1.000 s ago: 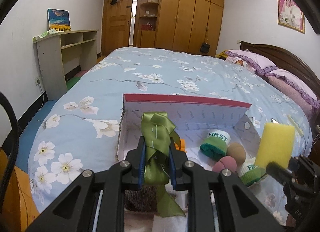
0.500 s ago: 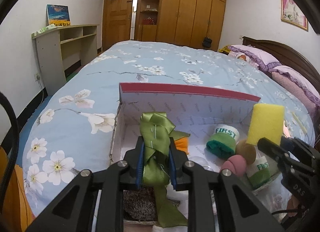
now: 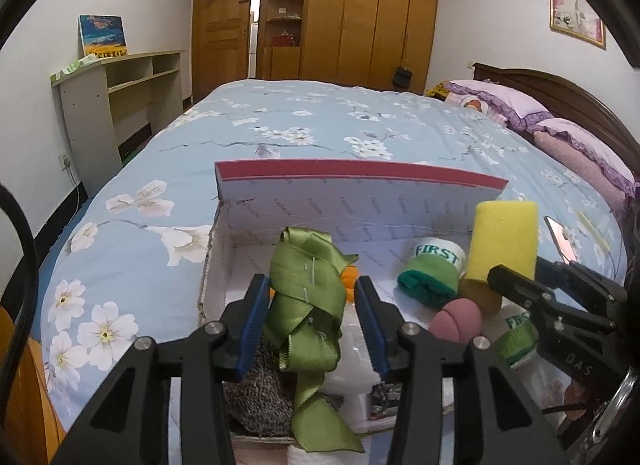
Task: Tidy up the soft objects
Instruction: 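Lower both items into the box and open both tools, then withdraw both tools from the box toward the remaining items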
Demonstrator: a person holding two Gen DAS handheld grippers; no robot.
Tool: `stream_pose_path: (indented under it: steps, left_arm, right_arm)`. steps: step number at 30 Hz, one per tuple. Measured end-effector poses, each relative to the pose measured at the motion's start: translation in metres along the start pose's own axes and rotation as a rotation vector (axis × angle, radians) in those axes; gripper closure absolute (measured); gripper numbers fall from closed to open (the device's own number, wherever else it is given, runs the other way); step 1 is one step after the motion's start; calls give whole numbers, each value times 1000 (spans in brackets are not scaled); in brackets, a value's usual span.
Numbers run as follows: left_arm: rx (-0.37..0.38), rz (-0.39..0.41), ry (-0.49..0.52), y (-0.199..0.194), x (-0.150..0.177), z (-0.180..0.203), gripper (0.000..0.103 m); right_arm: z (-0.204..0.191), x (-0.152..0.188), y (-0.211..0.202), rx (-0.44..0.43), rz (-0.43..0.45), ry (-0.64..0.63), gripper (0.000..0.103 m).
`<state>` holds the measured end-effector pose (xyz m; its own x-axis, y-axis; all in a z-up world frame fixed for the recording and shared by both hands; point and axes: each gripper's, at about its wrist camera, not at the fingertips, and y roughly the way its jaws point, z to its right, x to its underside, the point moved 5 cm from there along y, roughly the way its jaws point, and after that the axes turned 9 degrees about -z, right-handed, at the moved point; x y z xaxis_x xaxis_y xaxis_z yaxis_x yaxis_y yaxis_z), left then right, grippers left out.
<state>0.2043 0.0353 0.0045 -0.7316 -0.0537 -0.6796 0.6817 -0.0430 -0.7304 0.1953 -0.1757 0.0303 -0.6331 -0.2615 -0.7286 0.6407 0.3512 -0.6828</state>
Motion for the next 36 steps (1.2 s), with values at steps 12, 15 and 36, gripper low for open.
stream_pose_path:
  steps: [12, 15, 36]
  left_arm:
    - [22, 4, 3, -13, -1, 3, 48]
    - [30, 9, 6, -18, -1, 5, 46]
    - [17, -33, 50, -34, 36, 0, 38]
  right_arm:
    - [4, 0, -10, 31, 24, 8, 41]
    - [1, 2, -16, 28, 27, -2, 41]
    - [-20, 31, -51, -7, 54, -40, 41]
